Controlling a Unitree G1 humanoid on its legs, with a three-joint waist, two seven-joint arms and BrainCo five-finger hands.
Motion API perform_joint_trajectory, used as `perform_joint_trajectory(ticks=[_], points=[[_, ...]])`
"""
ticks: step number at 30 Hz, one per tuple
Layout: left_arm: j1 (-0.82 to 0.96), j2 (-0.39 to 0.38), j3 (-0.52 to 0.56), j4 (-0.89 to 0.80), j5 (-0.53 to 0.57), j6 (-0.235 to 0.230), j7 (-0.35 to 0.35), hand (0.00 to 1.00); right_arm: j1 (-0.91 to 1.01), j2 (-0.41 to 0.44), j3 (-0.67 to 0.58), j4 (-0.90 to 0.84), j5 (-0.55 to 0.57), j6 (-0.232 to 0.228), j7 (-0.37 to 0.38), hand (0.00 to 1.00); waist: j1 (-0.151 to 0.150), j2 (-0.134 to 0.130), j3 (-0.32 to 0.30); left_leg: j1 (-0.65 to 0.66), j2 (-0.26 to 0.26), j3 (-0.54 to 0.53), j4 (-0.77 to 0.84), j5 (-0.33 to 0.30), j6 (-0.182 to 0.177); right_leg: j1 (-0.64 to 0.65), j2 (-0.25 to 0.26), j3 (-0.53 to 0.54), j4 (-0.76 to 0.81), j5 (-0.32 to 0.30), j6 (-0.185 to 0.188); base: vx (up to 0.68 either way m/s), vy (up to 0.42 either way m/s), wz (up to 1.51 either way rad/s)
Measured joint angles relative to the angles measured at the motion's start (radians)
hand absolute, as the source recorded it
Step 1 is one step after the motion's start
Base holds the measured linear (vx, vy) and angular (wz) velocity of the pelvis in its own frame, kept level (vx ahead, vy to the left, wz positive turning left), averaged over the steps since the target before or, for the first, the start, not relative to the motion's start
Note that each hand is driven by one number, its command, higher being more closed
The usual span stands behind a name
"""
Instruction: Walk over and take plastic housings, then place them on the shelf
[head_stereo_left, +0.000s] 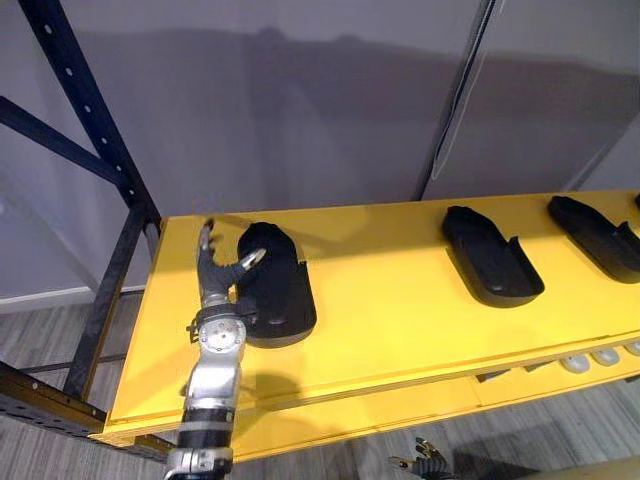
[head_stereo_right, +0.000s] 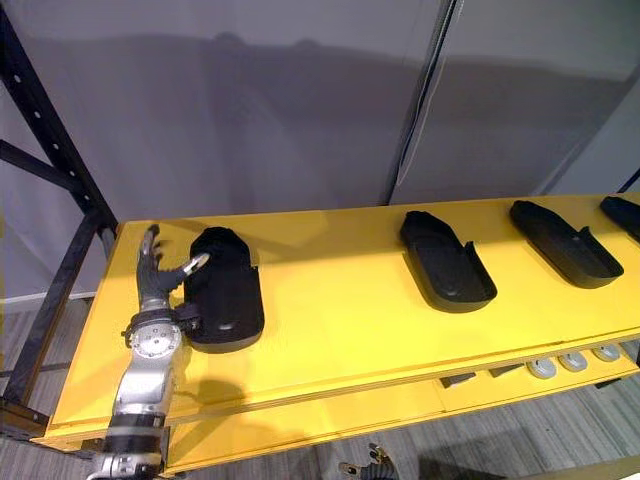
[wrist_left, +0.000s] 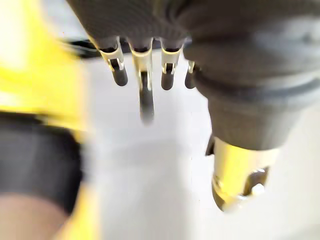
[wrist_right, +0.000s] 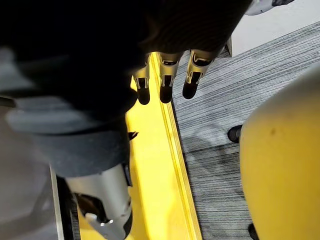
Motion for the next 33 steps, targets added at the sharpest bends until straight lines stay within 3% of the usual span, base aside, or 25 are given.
perform_joint_trajectory(ticks=[2, 4, 5, 13, 18, 25, 33], points=[[0.095, -0.039, -0.083, -0.151, 0.07, -0.057, 0.0, 0.0, 0.015, 0.001, 0.002, -0.019, 0.0, -0.007, -0.001, 0.0, 0.004, 0.003, 0.002, -0.02, 0.007, -0.001, 0.056, -0.036, 0.0, -0.002, 0.0, 0.003, 0.02, -0.017, 0.013, -0.04, 0.038, -0.03], [0.168, -0.066, -0.139, -0.226, 0.088, -0.085, -0.007, 0.0, 0.025, 0.001, 0.003, -0.034, 0.0, -0.01, -0.001, 0.0, 0.011, 0.004, 0.001, -0.035, 0.011, -0.003, 0.085, -0.052, -0.001, -0.014, 0.001, 0.003, 0.044, -0.03, 0.016, -0.03, 0.032, 0.02], [0.216, -0.073, -0.168, -0.271, 0.088, -0.1, -0.015, 1.0, 0.027, 0.001, 0.005, -0.035, 0.0, -0.01, -0.001, 0.0, 0.017, 0.004, 0.001, -0.048, 0.013, -0.008, 0.103, -0.059, 0.0, -0.02, 0.0, 0.0, 0.05, -0.033, 0.018, -0.02, 0.027, 0.05], [0.467, -0.069, -0.274, -0.354, 0.078, -0.197, -0.107, 1.0, 0.047, -0.002, 0.02, -0.049, 0.0, -0.012, -0.021, 0.0, 0.048, 0.001, -0.001, -0.082, 0.02, -0.021, 0.166, -0.095, 0.006, -0.018, 0.0, -0.011, 0.051, -0.037, 0.024, 0.0, 0.027, 0.04], [0.533, -0.068, -0.282, -0.315, 0.063, -0.211, -0.142, 1.0, 0.06, -0.002, 0.04, -0.061, 0.0, -0.019, -0.038, 0.0, 0.057, 0.001, -0.003, -0.087, 0.02, -0.023, 0.175, -0.098, 0.007, -0.016, -0.002, -0.023, 0.052, -0.037, 0.024, -0.01, 0.01, 0.03], [0.543, -0.071, -0.278, -0.151, 0.073, -0.192, -0.158, 1.0, 0.07, -0.013, 0.061, -0.072, 0.0, -0.026, -0.049, 0.0, 0.073, 0.001, -0.006, -0.087, 0.019, -0.031, 0.184, -0.098, 0.007, -0.018, -0.003, -0.033, 0.079, -0.052, 0.028, -0.03, 0.002, 0.05], [0.537, -0.078, -0.238, -0.007, 0.223, -0.15, -0.179, 1.0, 0.078, -0.012, 0.061, -0.078, -0.001, -0.026, -0.054, 0.0, 0.073, 0.007, -0.021, -0.086, 0.02, -0.021, 0.176, -0.098, 0.007, -0.026, -0.005, -0.03, 0.079, -0.053, 0.029, 0.0, 0.001, -0.02]])
